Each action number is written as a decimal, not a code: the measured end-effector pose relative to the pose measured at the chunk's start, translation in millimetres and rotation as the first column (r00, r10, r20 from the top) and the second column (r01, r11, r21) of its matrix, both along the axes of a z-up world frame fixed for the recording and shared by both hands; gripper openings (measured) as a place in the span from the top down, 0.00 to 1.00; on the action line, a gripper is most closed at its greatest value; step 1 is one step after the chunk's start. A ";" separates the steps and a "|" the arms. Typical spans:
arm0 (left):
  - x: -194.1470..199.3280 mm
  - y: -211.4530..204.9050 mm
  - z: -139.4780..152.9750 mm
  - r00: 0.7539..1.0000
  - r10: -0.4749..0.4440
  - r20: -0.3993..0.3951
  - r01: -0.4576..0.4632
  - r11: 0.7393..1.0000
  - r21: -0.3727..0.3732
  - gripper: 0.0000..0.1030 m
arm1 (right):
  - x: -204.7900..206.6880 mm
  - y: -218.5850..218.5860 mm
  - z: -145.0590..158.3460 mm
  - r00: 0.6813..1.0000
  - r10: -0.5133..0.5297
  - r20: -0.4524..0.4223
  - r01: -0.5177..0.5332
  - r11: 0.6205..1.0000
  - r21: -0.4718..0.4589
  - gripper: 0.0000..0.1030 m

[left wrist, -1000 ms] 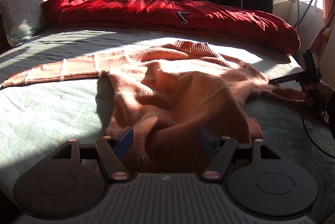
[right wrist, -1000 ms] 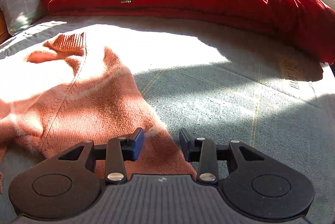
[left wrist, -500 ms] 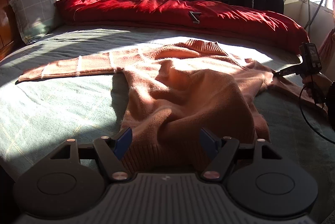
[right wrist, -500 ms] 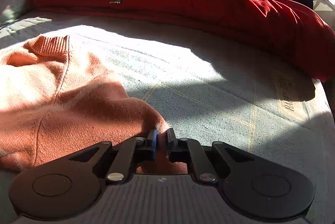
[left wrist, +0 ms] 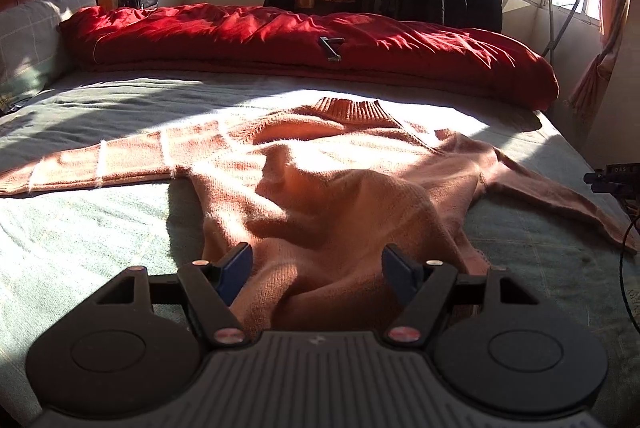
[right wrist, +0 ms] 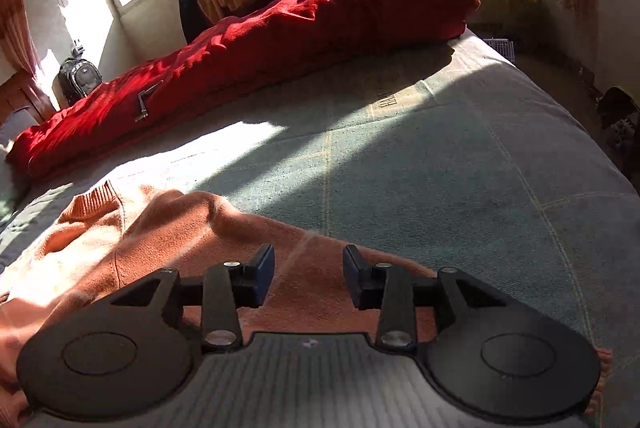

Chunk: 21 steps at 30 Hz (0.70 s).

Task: Fold clothes

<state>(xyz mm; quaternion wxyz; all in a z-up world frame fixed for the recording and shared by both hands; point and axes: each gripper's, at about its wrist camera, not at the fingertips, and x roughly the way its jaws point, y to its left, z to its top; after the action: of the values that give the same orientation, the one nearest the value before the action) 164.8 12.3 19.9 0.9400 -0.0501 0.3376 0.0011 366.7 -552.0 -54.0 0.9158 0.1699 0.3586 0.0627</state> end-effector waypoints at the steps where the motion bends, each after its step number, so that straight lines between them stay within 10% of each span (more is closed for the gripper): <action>1: 5.6 1.0 -0.9 1.000 -0.014 0.004 0.014 1.000 -0.011 0.30 | -15.3 -10.3 -4.3 0.999 -0.041 -0.015 0.042 0.998 0.046 0.57; 8: 31.0 0.2 -7.2 0.991 -0.134 0.015 0.134 0.988 -0.073 0.30 | -81.1 -49.0 -57.3 0.956 -0.256 -0.141 0.290 0.885 0.363 0.50; 12: 27.0 5.0 -5.2 0.983 -0.184 0.028 0.185 0.980 -0.075 0.30 | -87.8 -60.4 -91.2 0.891 -0.408 -0.201 0.444 0.687 0.574 0.51; 21: 25.1 56.4 -12.0 0.998 -0.066 0.003 0.066 0.993 -0.103 0.27 | -121.2 -59.9 -92.9 0.756 -0.603 -0.254 0.625 0.550 0.554 0.50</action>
<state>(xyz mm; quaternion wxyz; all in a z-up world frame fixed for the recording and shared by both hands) 189.8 68.7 7.9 0.9356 -0.0872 0.3390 -0.0472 245.5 -611.9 -146.9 0.7674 0.5698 0.2517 -0.1517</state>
